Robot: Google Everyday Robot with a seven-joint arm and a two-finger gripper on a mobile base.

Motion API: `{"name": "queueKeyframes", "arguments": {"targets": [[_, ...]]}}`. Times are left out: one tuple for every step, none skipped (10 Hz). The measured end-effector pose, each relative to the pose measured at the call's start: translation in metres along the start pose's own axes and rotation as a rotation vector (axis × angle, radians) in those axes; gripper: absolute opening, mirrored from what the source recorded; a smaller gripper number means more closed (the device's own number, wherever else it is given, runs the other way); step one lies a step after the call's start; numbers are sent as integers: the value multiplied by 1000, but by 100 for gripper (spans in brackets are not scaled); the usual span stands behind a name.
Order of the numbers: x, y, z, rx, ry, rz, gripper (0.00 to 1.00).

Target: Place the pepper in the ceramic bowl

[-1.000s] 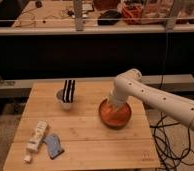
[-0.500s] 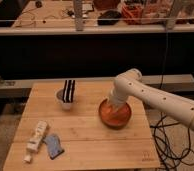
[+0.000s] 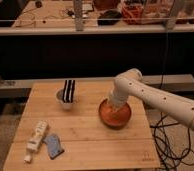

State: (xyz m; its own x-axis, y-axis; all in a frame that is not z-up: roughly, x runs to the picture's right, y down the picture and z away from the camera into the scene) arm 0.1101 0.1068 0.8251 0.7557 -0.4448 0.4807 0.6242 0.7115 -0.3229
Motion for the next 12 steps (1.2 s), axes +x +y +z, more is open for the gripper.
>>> {"name": "queueKeyframes", "arguments": {"targets": [[0, 0, -1, 0, 0, 0, 2], [0, 0, -1, -1, -1, 0, 2], [0, 0, -2, -2, -1, 0, 2], [0, 0, -2, -3, -2, 0, 2], [0, 0, -2, -3, -3, 0, 2], [0, 0, -2, -4, -4, 1, 2], [-1, 0, -2, -5, -5, 1, 2], [-1, 0, -3, -5, -6, 2, 2], [-1, 1, -3, -6, -8, 3, 2], [-1, 1, -3, -7, -9, 4, 2], [-1, 1, -4, -7, -9, 4, 2], [-1, 1, -4, -8, -10, 5, 2]]}}
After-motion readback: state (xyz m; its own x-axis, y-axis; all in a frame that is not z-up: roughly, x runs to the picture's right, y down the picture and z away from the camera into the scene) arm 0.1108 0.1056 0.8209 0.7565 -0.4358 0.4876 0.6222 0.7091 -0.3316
